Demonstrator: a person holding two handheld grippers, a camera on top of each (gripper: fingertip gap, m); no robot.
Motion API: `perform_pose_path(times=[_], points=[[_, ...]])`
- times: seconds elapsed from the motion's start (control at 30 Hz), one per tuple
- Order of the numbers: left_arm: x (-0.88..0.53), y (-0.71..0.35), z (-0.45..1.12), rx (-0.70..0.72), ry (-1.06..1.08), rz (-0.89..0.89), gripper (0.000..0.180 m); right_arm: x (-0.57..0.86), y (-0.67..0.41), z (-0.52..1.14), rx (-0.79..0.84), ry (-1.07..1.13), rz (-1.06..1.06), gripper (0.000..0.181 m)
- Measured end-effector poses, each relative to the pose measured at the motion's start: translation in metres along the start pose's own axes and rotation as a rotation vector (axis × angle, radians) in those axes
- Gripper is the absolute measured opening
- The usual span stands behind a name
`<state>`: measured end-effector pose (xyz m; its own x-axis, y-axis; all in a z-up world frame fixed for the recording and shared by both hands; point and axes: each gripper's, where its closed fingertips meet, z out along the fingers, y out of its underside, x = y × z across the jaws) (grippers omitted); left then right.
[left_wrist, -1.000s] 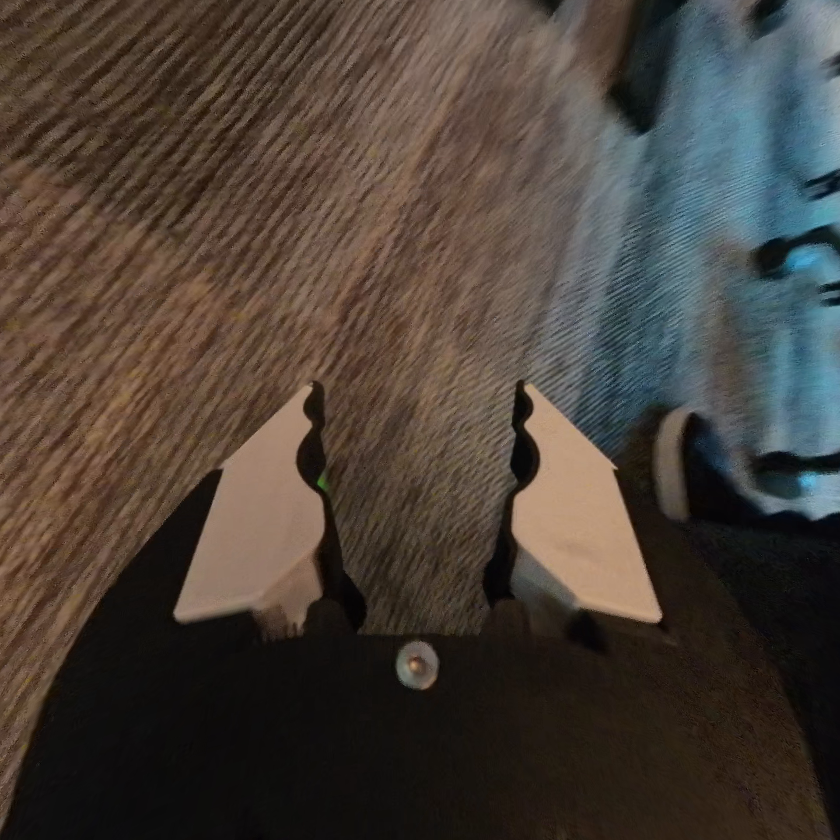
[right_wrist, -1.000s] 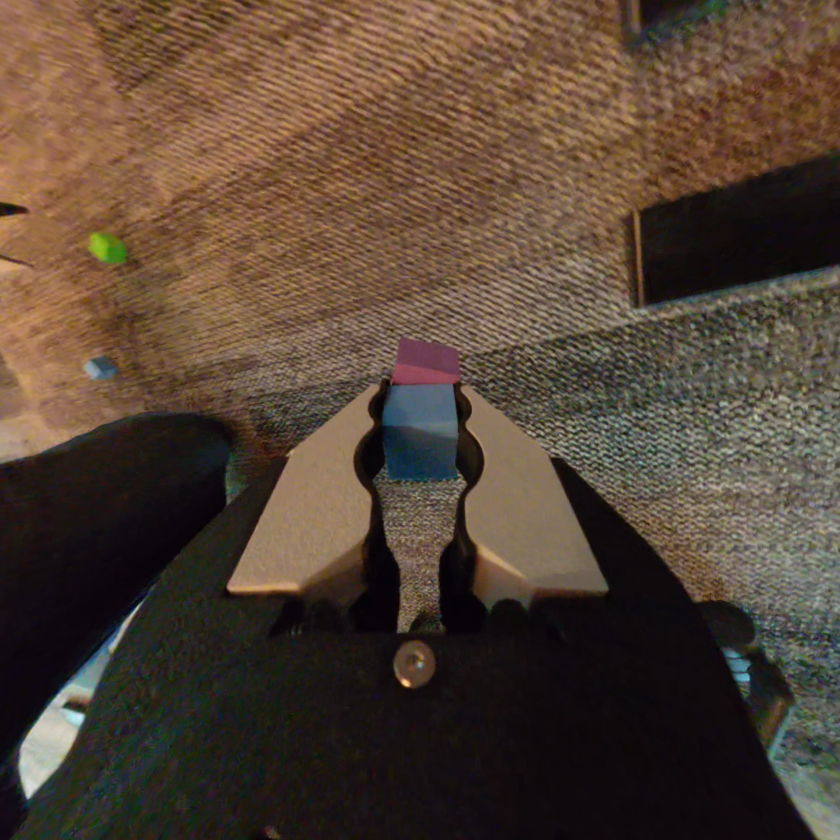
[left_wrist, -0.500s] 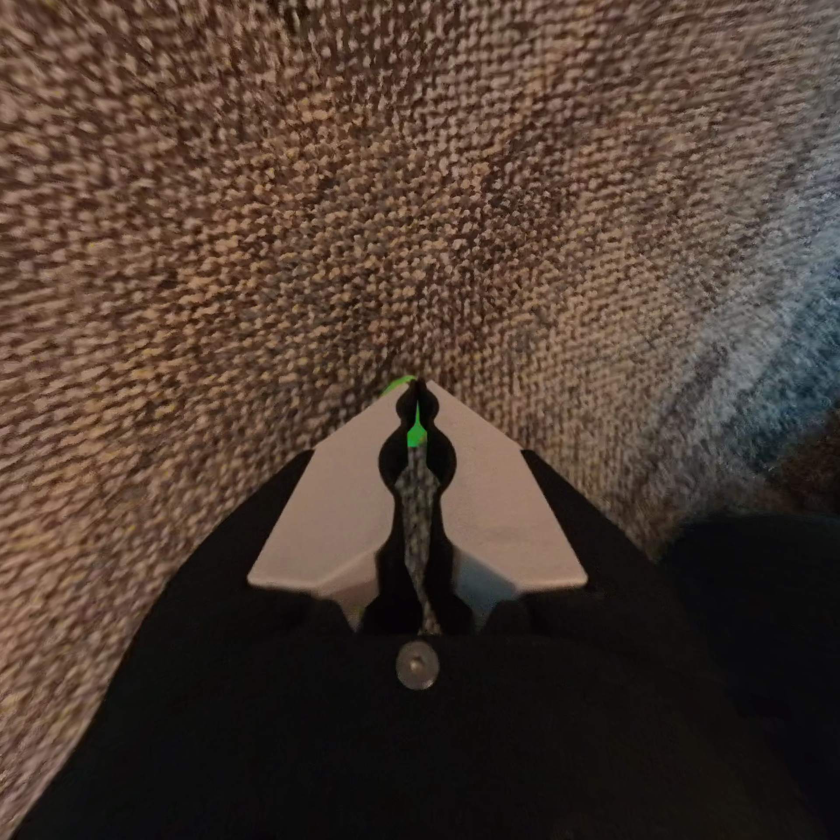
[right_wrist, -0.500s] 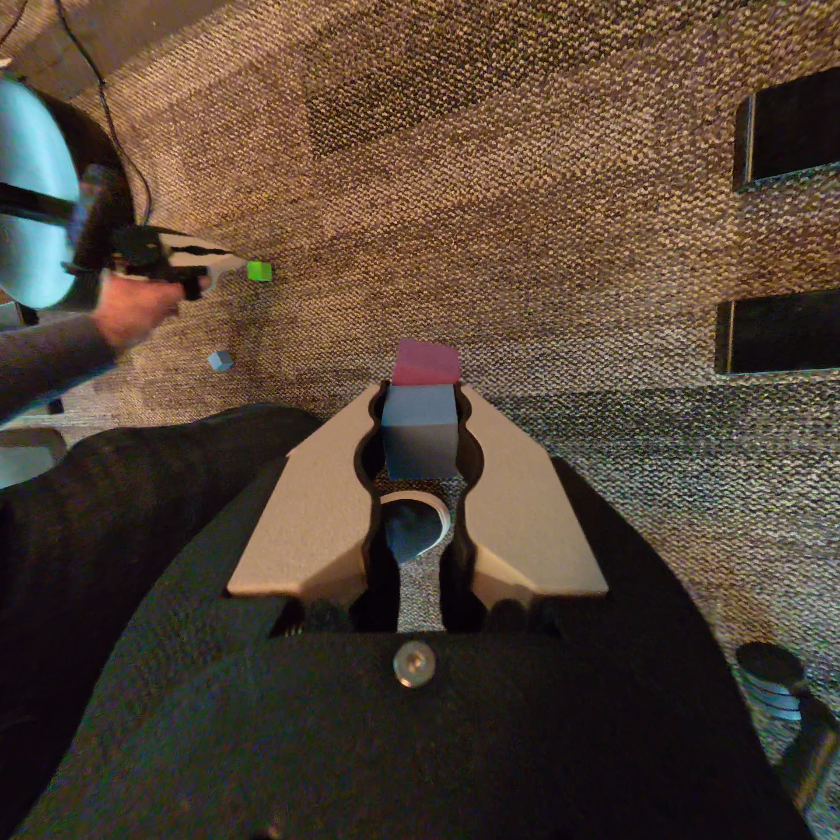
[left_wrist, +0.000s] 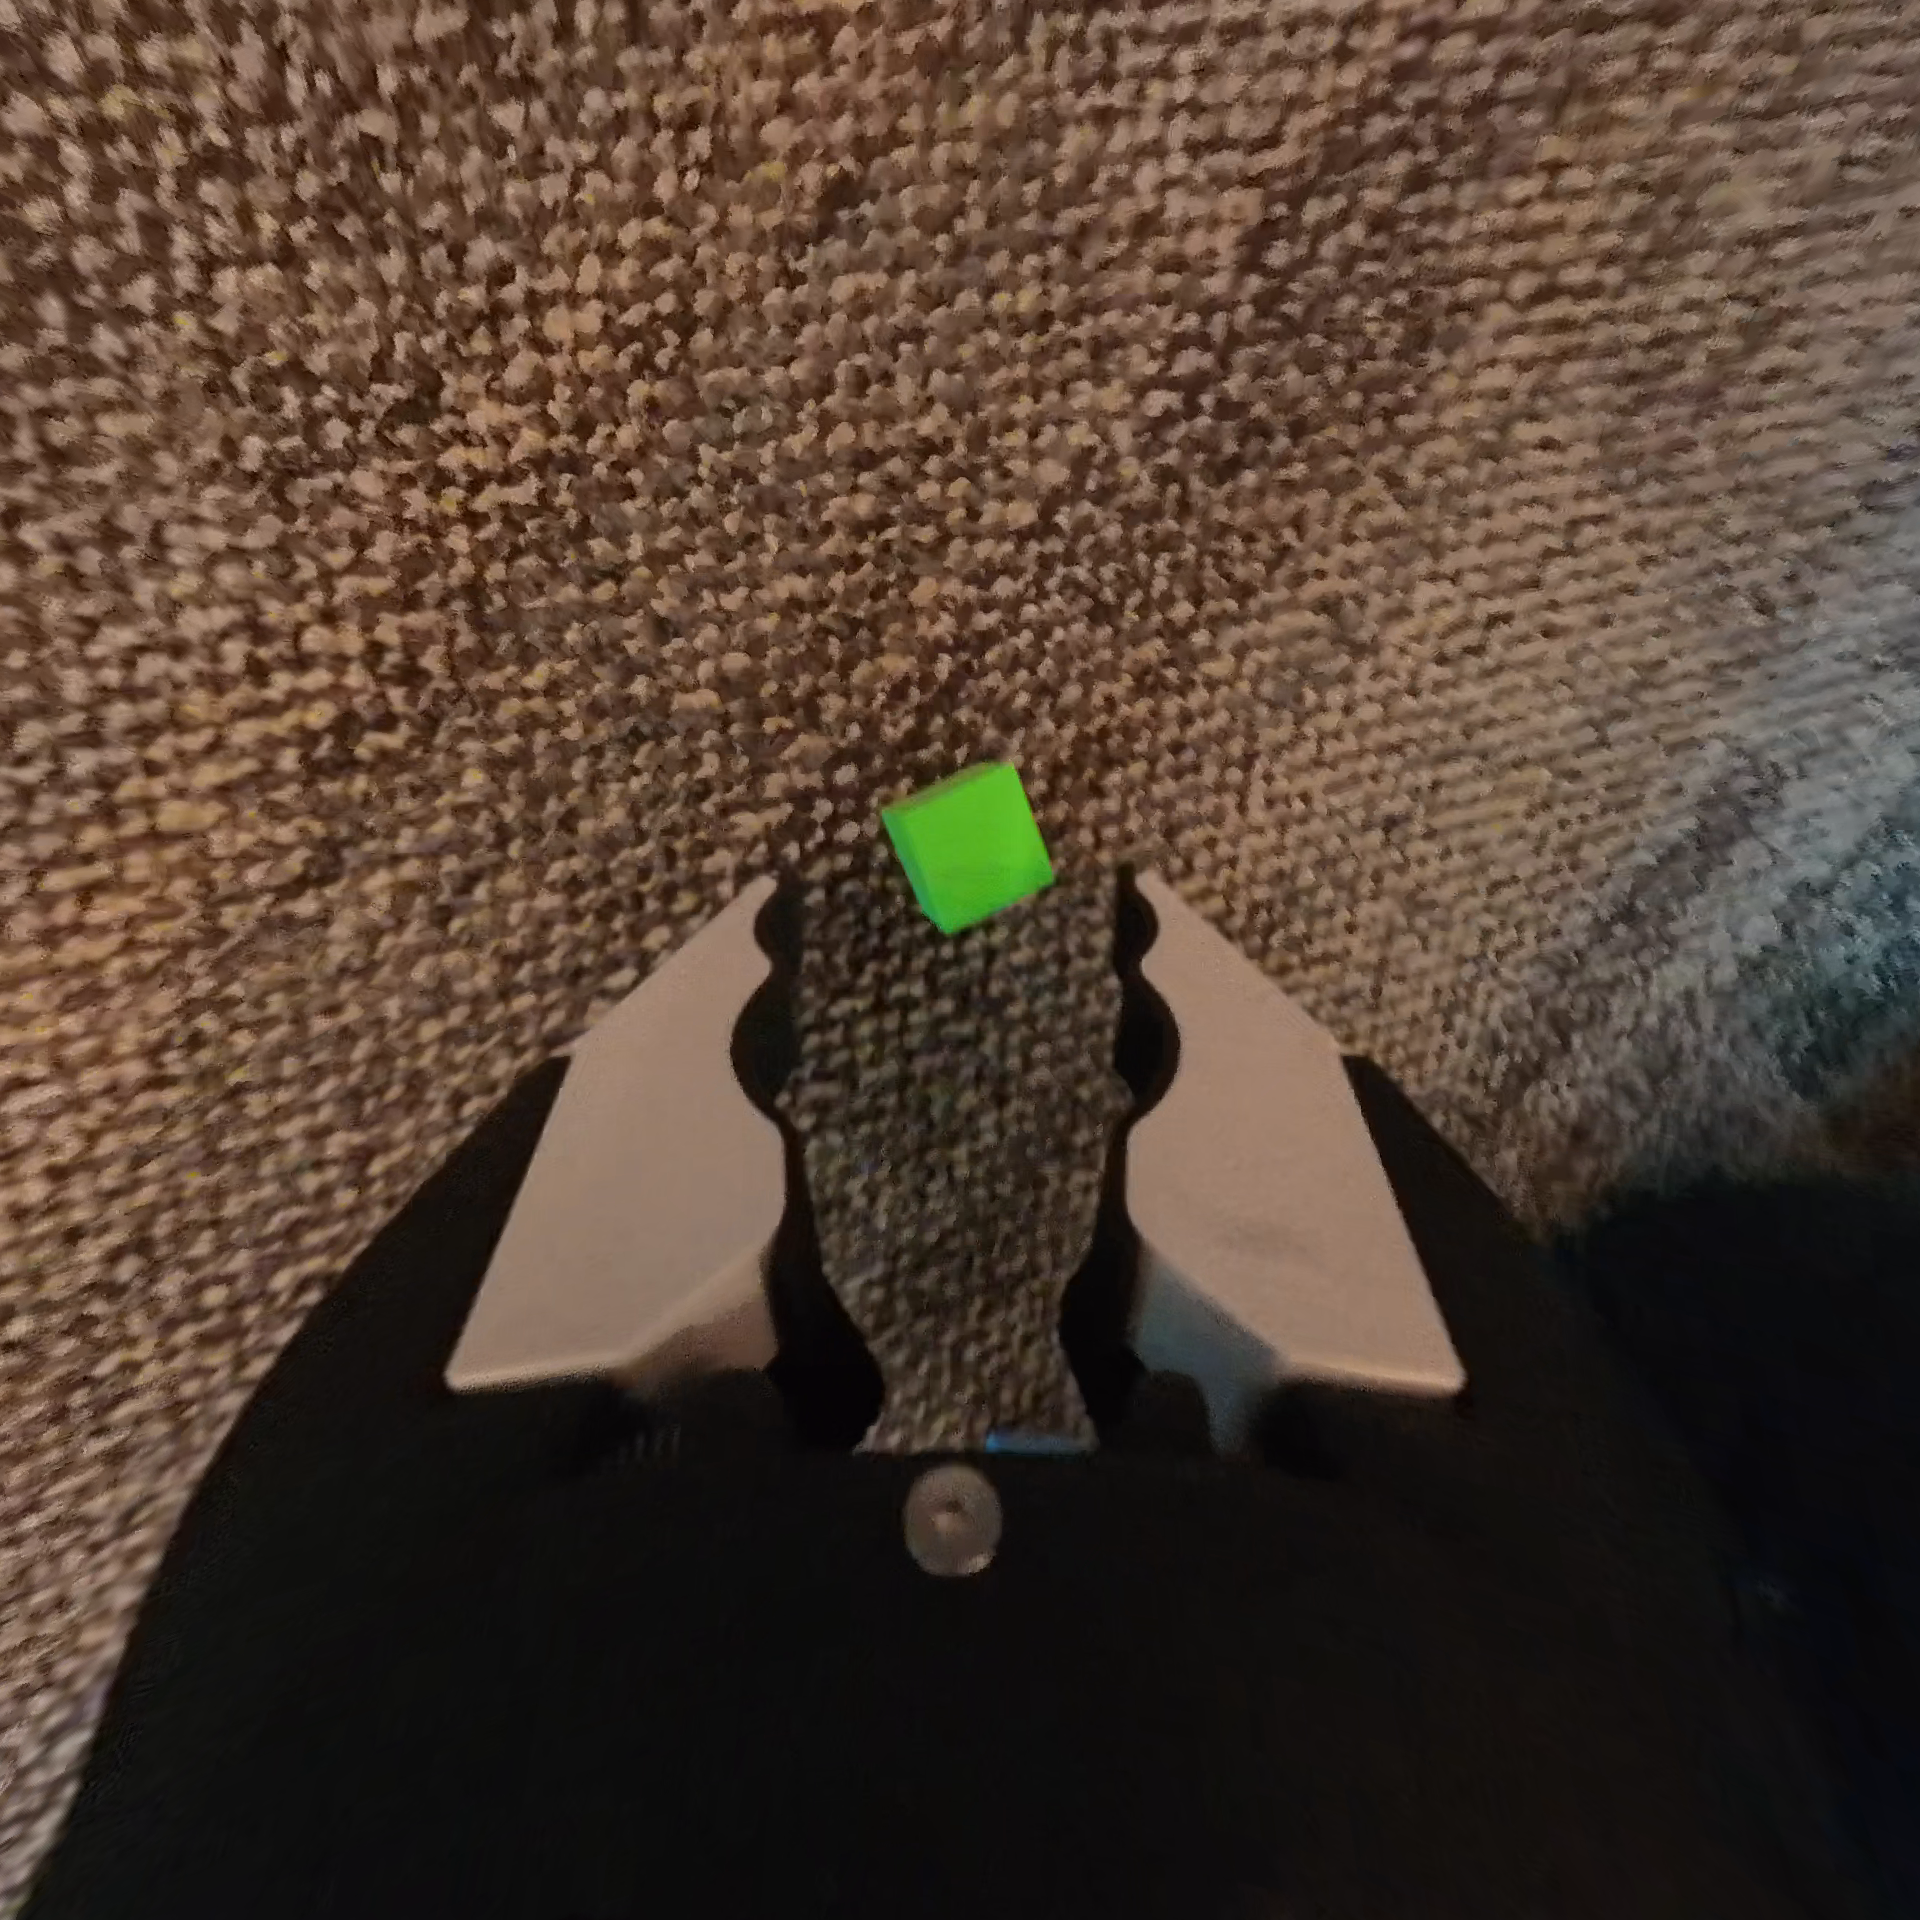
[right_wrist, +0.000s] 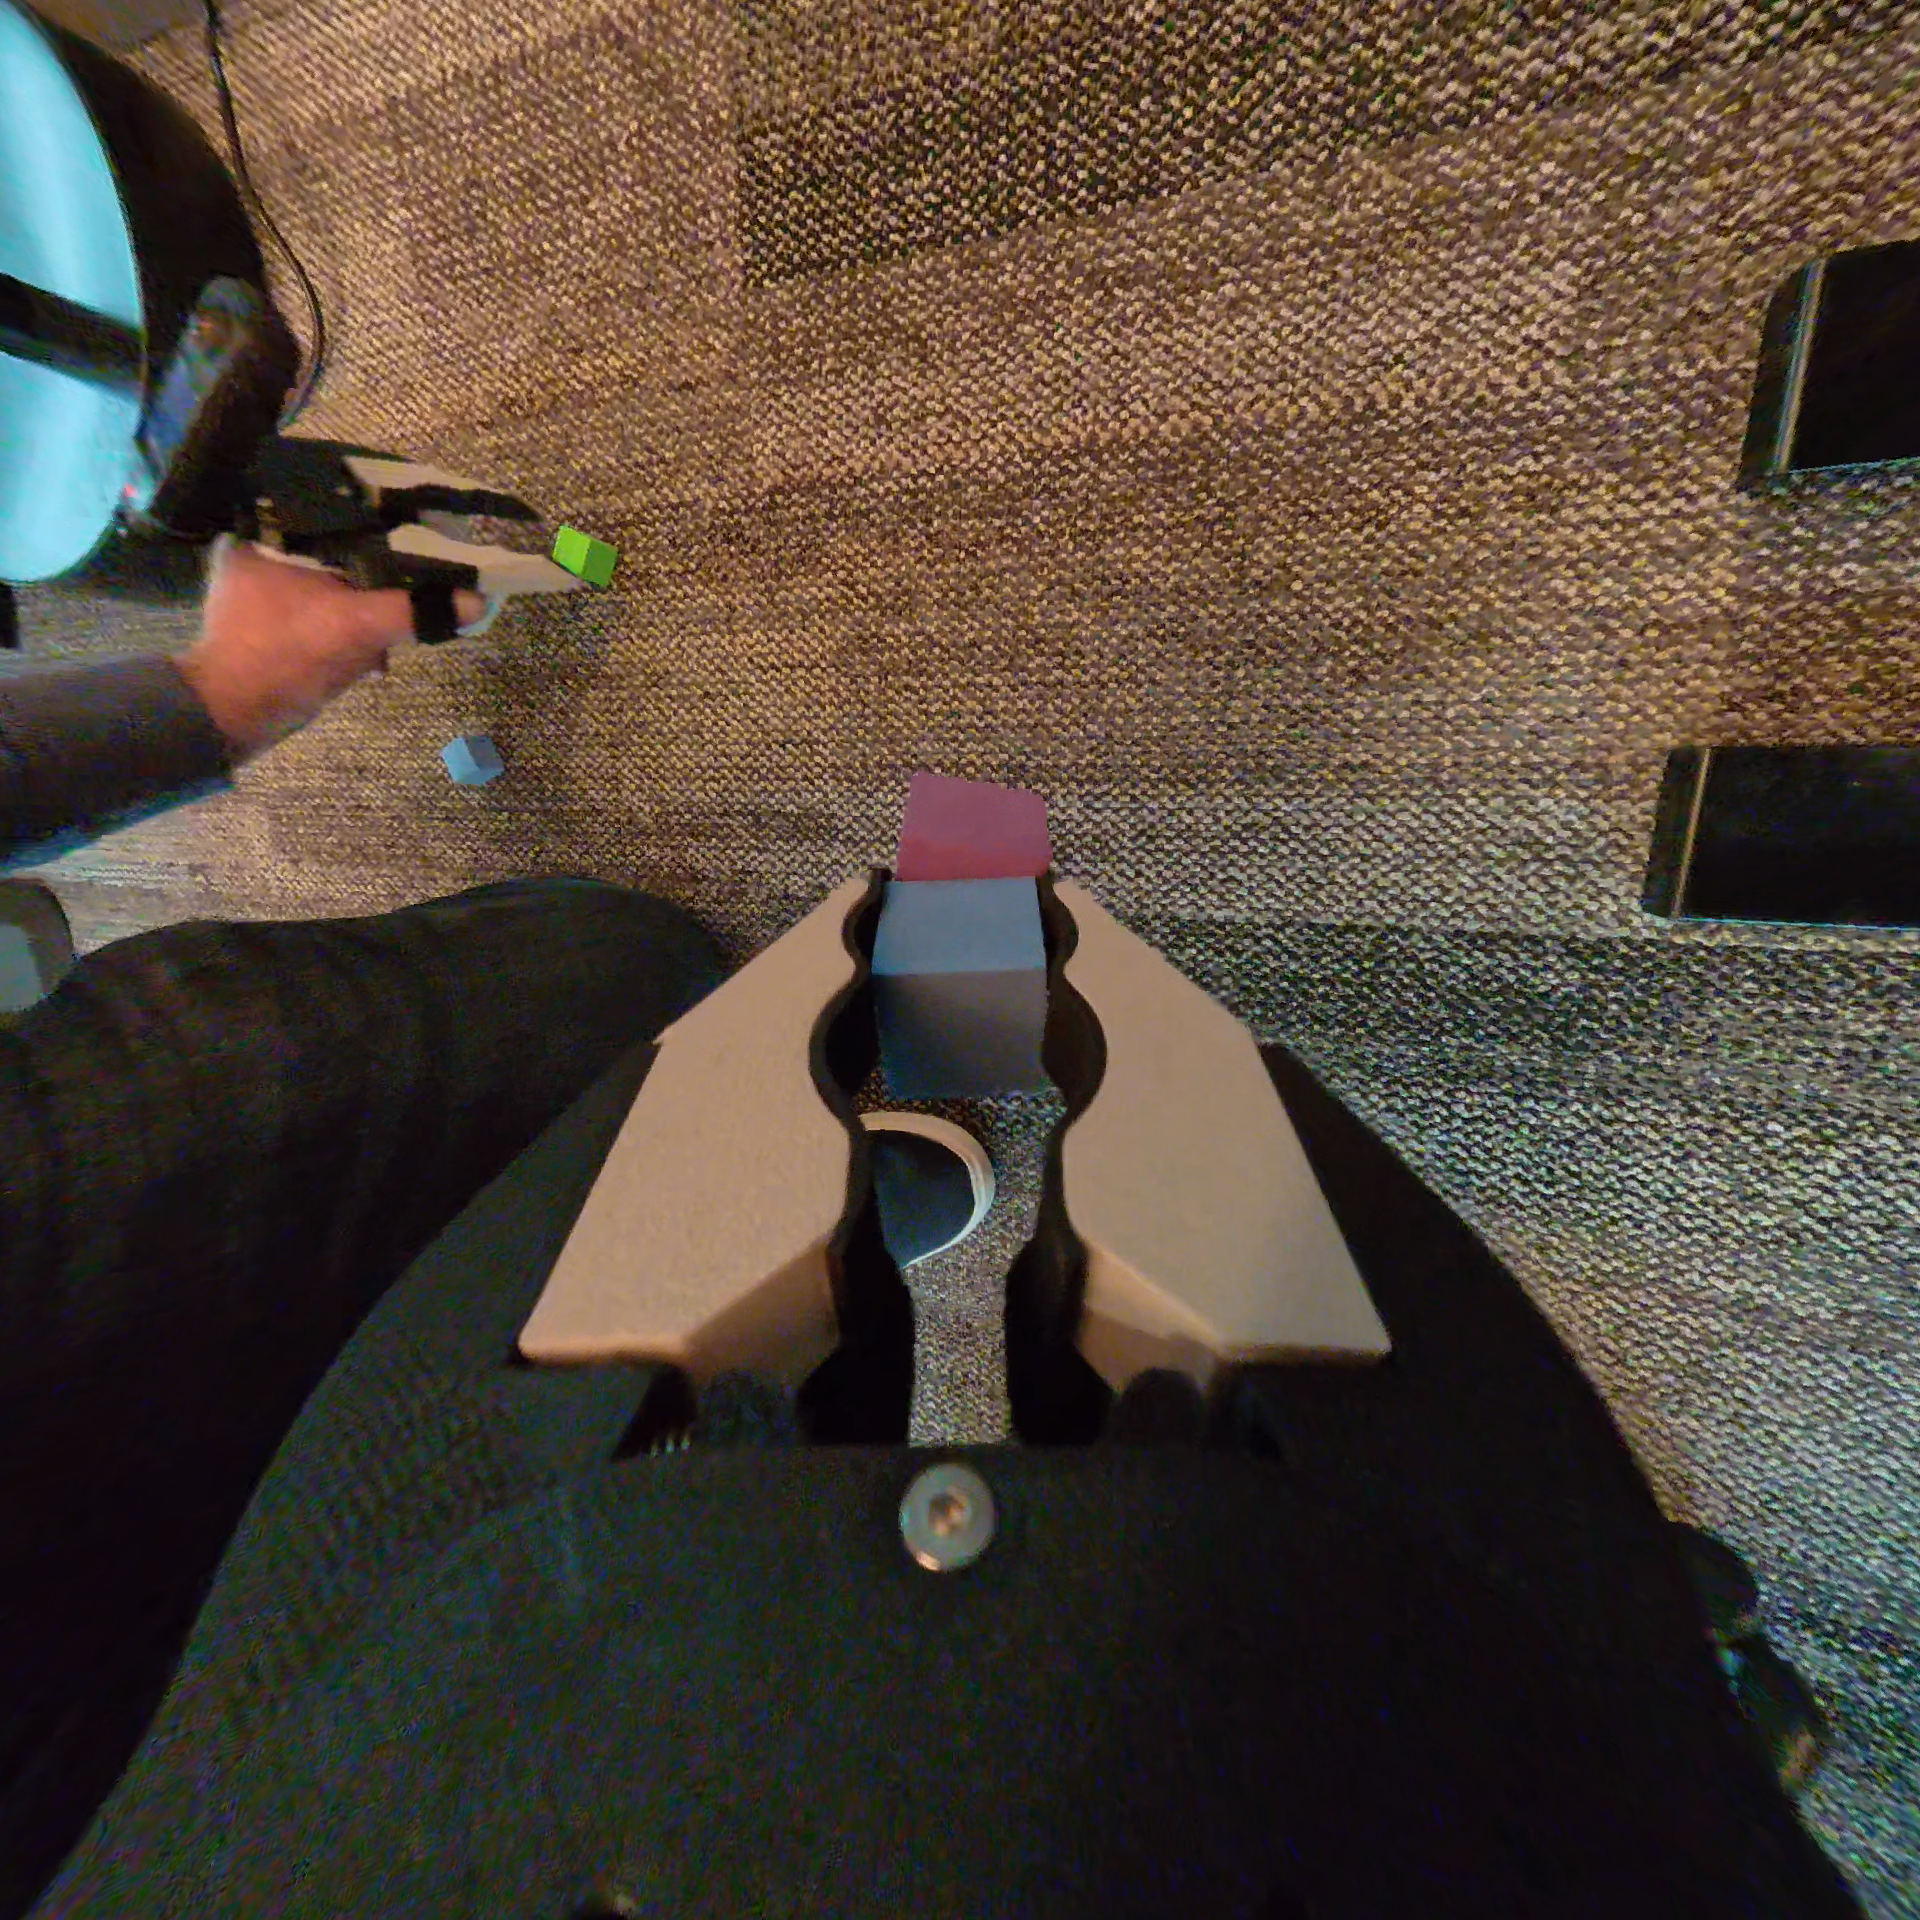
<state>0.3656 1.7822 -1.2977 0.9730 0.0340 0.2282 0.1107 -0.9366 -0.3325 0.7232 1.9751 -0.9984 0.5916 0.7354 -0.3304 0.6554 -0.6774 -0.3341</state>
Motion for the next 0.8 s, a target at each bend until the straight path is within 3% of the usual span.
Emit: perform_pose_path(times=[0.07, 0.1, 0.17, 0.37, 0.73, 0.8], points=[[0.002, 0.0, 0.018, -0.016, -0.021, -0.023, 0.055, 0.001, -0.002, -0.001, 0.008, 0.011, -0.011, 0.026], [0.006, 0.004, 0.025, -0.042, -0.011, -0.038, 0.037, 0.002, -0.002, -0.001, 0.01, 0.014, -0.009, 0.026], [0.01, 0.004, 0.028, -0.02, -0.011, -0.06, 0.029, 0.004, 0.002, 0.001, 0.001, 0.013, -0.001, 0.026], [0.021, 0.025, -0.04, 0.011, 0.083, 0.068, 0.029, 0.006, 0.0, 0.0, 0.007, 0.004, -0.014, 0.026], [0.032, 0.155, -0.046, -0.196, 0.053, 0.236, 0.03, -0.01, -0.004, 0.012, -0.034, 0.001, -0.102, 0.026], [0.029, 0.157, -0.045, -0.176, 0.034, 0.237, 0.03, -0.012, -0.002, 0.011, -0.04, 0.002, -0.1, 0.026]])
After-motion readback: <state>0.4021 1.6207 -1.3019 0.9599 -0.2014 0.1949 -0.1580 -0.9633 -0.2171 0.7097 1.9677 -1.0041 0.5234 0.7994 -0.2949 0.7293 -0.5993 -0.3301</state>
